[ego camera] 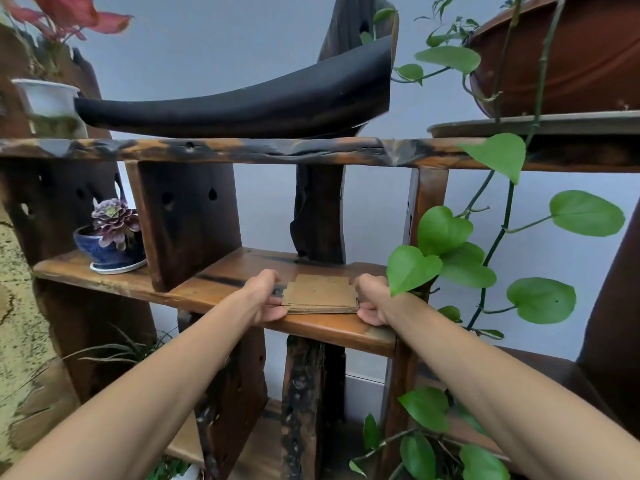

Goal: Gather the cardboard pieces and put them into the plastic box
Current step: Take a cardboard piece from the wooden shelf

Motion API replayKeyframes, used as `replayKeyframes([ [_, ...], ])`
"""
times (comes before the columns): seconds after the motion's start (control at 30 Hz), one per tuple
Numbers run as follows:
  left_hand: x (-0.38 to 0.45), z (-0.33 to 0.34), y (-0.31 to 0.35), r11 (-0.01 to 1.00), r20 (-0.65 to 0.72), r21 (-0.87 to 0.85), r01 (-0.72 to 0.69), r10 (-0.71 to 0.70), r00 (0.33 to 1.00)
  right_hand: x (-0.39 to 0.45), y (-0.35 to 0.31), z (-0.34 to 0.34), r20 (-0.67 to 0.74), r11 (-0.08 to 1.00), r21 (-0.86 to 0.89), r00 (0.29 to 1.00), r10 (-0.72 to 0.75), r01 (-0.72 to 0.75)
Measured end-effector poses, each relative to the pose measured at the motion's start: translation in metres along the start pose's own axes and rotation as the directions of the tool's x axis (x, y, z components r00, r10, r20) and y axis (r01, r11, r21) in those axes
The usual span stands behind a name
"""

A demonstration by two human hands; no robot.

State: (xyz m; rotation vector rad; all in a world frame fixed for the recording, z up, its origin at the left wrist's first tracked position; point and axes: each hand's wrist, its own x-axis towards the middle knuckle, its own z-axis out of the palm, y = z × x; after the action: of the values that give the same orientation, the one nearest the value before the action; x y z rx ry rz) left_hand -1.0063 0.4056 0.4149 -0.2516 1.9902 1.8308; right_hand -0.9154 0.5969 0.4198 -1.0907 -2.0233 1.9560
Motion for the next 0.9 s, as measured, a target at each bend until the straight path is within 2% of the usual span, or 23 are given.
replayKeyframes([
  [0.23, 0.013, -0.014, -0.005, 0.996, 0.057, 0.035, 0.087, -0.089, 0.994, 0.006, 0.006, 0.001, 0.034, 0.994, -0.104, 0.999, 0.018, -0.014],
  [0.33, 0.012, -0.016, -0.011, 0.996, 0.094, -0.009, 0.083, -0.082, 0.992, 0.01, 0.011, 0.004, 0.043, 0.988, -0.145, 0.998, -0.048, 0.054],
  [0.5, 0.002, -0.02, -0.018, 0.995, 0.108, -0.069, 0.074, -0.067, 0.992, 0.007, 0.014, 0.005, 0.011, 0.981, -0.179, 0.998, -0.067, 0.068],
  [0.67, -0.007, -0.024, -0.03, 0.988, 0.098, -0.138, 0.068, -0.055, 0.994, 0.005, 0.018, 0.008, 0.005, 0.996, -0.057, 0.997, -0.074, 0.074],
  [0.9, -0.021, -0.046, -0.05, 0.961, 0.155, -0.272, 0.045, -0.003, 0.988, -0.008, 0.027, 0.015, 0.023, 0.961, 0.255, 0.993, -0.113, 0.104],
])
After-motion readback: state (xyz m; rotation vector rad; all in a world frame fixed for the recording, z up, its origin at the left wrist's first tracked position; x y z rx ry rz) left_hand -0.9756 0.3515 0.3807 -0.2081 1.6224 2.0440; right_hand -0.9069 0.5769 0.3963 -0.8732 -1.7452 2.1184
